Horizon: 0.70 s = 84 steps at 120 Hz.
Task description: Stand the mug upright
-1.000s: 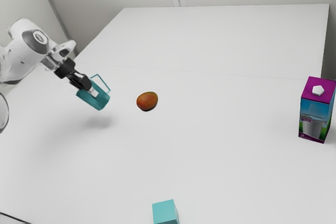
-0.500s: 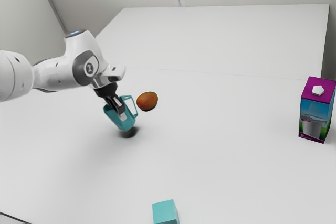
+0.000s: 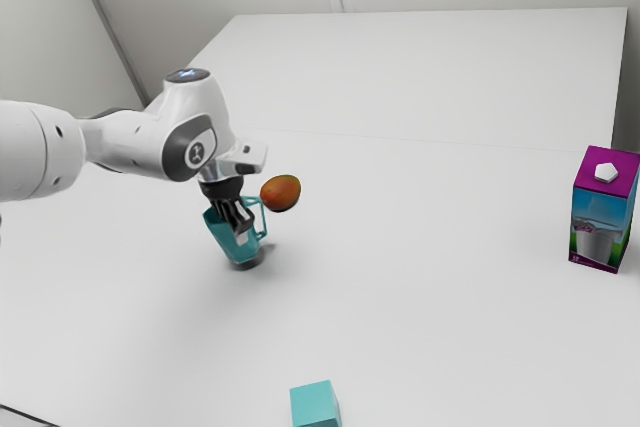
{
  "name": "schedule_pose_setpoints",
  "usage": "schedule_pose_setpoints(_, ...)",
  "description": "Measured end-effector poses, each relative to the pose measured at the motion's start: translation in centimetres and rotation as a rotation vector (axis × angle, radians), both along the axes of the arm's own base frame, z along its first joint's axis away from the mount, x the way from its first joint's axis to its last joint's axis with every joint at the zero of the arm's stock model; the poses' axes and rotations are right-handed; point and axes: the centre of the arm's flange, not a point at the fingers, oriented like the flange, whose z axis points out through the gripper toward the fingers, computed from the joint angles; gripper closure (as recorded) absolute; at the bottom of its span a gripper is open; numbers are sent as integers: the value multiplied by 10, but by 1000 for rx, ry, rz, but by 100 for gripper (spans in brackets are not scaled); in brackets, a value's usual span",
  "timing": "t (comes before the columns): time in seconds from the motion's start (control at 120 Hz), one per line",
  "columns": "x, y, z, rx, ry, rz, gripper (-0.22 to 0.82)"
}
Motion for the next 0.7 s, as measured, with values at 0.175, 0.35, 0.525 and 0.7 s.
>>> schedule_pose_setpoints(0.175, 0, 2, -4, 5, 7, 61, 42)
schedule_pose_setpoints(0.35, -1, 3, -3, 7, 8, 106, 19)
schedule_pose_setpoints(0.525, 20, 2, 76, -14, -99, 143, 9)
schedule_pose_setpoints(0.7, 40, -6, 263, -45, -252, 206, 5)
